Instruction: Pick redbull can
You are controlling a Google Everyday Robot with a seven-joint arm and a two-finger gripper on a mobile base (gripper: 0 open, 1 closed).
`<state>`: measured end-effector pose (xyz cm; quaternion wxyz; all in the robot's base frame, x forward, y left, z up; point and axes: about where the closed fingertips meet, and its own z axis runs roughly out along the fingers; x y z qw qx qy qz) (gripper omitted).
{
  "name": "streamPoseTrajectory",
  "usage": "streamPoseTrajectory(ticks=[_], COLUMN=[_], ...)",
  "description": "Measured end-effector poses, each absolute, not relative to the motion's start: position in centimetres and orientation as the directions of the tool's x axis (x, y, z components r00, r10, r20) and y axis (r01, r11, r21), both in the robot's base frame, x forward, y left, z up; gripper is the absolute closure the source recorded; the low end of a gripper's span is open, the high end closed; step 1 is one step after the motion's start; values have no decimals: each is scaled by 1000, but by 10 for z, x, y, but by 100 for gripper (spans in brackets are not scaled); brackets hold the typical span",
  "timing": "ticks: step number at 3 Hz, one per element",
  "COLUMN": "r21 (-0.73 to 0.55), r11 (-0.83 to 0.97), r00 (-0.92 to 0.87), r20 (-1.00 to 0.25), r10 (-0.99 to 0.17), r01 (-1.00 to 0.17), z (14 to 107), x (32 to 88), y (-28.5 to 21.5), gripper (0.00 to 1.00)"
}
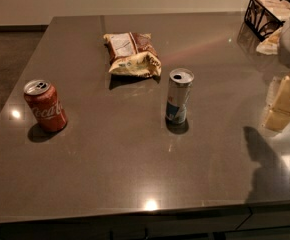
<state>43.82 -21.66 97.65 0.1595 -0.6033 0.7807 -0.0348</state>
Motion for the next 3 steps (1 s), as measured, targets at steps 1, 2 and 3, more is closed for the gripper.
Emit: streamPoseTrajectory(ticks=[1, 2, 3], r21=[-247, -245, -250], r11=[270, 289, 308], r00=[-221, -228, -214], r20=[-207, -251, -341], r10=[-953, -941, -915], r01=[-931, -925, -918], z=[977, 977, 974], x=[438, 446, 462], y=[-217, -212, -194], gripper=[0, 0, 0])
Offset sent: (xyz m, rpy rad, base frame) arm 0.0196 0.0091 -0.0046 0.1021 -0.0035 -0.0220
